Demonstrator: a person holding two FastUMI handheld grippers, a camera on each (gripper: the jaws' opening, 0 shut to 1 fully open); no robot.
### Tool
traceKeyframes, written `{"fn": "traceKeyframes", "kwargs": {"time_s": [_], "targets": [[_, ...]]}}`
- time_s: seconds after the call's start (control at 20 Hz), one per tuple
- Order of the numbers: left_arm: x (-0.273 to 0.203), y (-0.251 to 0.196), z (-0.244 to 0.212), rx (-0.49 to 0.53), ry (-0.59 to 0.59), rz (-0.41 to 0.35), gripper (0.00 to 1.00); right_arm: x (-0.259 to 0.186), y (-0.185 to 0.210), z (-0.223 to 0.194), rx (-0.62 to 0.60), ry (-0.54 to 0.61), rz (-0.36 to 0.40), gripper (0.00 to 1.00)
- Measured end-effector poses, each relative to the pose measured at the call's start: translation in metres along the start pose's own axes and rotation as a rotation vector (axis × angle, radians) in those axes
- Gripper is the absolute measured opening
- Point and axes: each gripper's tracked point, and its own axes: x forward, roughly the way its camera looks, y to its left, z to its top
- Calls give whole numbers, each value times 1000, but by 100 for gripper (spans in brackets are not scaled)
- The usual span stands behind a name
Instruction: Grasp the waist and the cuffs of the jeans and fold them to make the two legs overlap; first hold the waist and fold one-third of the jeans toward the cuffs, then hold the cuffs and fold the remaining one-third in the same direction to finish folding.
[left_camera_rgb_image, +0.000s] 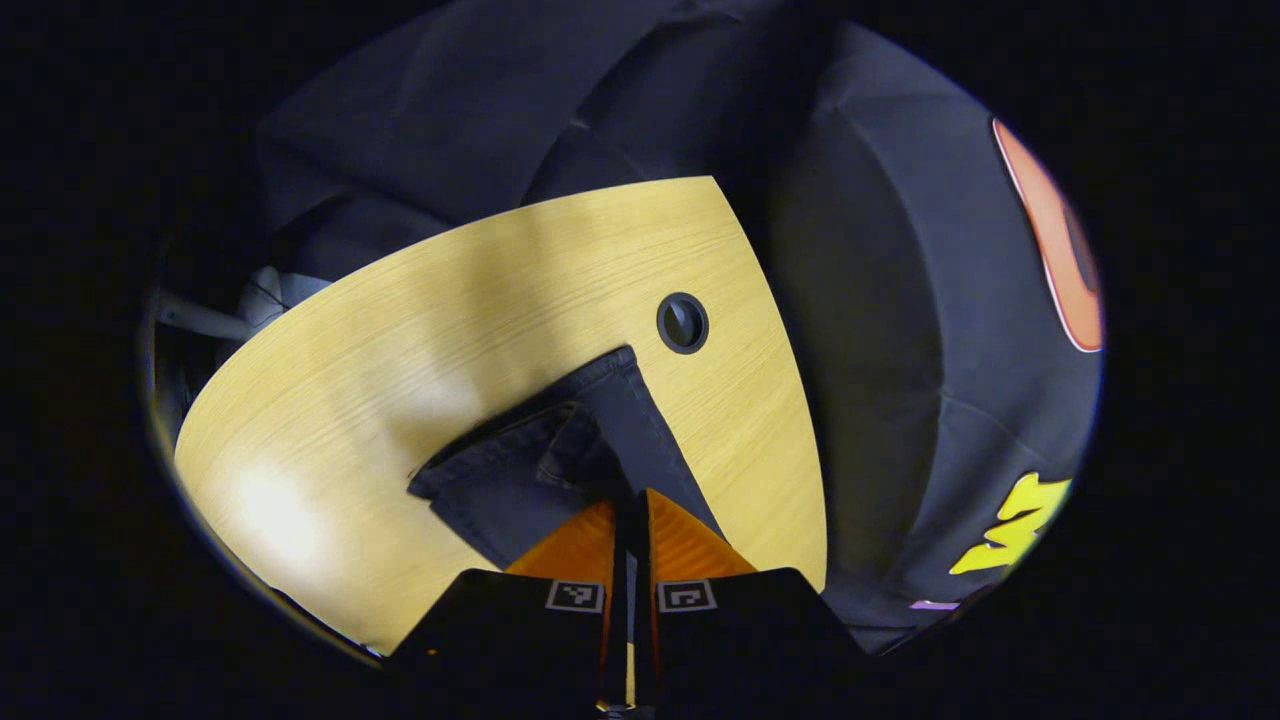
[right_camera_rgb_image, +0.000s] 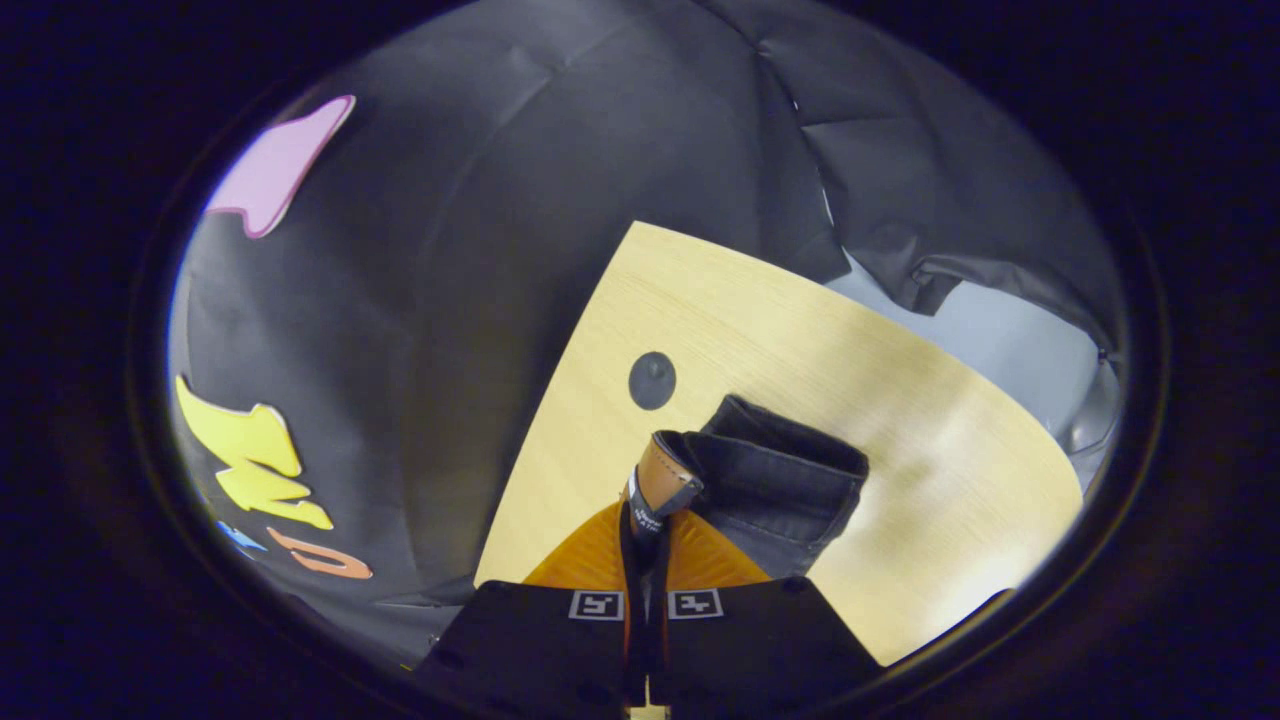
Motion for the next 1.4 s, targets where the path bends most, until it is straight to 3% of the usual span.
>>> {"fn": "traceKeyframes", "kwargs": {"time_s": [0.35, 0.5, 0.6, 0.65, 0.7, 0.75, 0.8, 0.85, 0.95, 1.0, 1.05, 1.1, 1.2, 1.4], "targets": [[40, 14, 1, 165, 58, 109, 10, 47, -19, 6, -56, -1, -93, 0], [38, 7, 0, 167, 44, 92, 15, 53, -12, 10, -24, -35, -83, 12], [32, 6, -1, 174, 49, 82, 35, 51, -10, 11, -6, -50, -65, 22], [27, 4, -1, 182, 46, 84, 56, 47, -5, 12, -4, -58, -52, 26], [19, 1, -1, 194, 40, 82, 48, 43, -1, 14, -13, -72, -40, 46], [9, -3, 0, 214, 28, 88, 67, 40, 0, 15, -28, -91, -47, 65], [-3, -8, 1, 240, 15, 89, 72, 35, 3, 17, -46, -117, -52, 71], [-19, -16, 1, 270, 1, 83, 77, 26, 8, 18, -66, -133, -51, 89], [-59, -38, -3, 361, -32, 67, 77, 3, 21, 15, -122, -170, -39, 89], [-83, -51, -6, 423, -55, 52, 78, -12, 27, 11, -170, -194, -32, 82], [-112, -68, -12, 497, -90, 21, 80, -31, 34, 6, -228, -222, -22, 95], [-126, -75, -24, 564, -127, -3, 82, -50, 42, -1, -290, -253, -11, 87], [-171, -89, -47, 706, -201, -40, 83, -94, 58, -26, -416, -315, 26, 87], [-260, -112, -87, 890, -489, -121, 87, -188, 78, -92, -676, -465, 83, 92]]}}
